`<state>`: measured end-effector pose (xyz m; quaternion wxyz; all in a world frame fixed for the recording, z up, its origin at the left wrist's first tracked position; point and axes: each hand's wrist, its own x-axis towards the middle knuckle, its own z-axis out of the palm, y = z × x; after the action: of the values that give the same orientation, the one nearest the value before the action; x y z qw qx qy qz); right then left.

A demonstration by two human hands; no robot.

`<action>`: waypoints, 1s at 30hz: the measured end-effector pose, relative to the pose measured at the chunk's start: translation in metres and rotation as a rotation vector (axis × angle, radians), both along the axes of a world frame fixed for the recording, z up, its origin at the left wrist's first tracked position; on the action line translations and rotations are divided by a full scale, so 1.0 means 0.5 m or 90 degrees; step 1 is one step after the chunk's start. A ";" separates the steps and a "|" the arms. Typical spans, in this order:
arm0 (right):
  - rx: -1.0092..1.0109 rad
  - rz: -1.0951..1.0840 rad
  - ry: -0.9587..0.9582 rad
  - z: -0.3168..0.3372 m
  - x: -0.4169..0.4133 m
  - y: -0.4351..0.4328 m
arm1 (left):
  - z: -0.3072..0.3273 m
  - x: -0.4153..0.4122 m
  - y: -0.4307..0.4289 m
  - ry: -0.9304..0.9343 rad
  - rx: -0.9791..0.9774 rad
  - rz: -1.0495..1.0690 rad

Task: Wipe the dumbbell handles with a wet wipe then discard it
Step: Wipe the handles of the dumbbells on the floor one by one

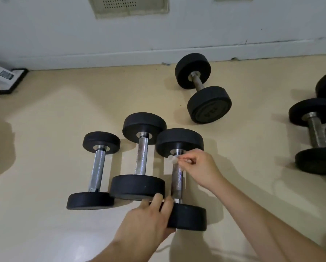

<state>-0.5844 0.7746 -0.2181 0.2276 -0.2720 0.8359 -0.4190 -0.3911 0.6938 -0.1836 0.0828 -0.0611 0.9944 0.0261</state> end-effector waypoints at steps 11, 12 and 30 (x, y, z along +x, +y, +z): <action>0.139 0.146 -0.046 0.023 0.025 0.046 | 0.008 0.012 0.016 0.047 0.059 -0.118; 0.121 0.086 0.051 0.023 0.016 0.039 | 0.015 0.019 0.008 0.032 0.075 -0.126; -0.078 0.252 -0.470 0.260 0.020 -0.047 | 0.300 0.131 -0.278 0.010 -0.033 0.045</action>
<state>-0.5742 0.7513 -0.0879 0.5710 -0.2719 0.6035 -0.4856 -0.3259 0.5550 -0.0335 0.0722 -0.0984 0.9925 0.0038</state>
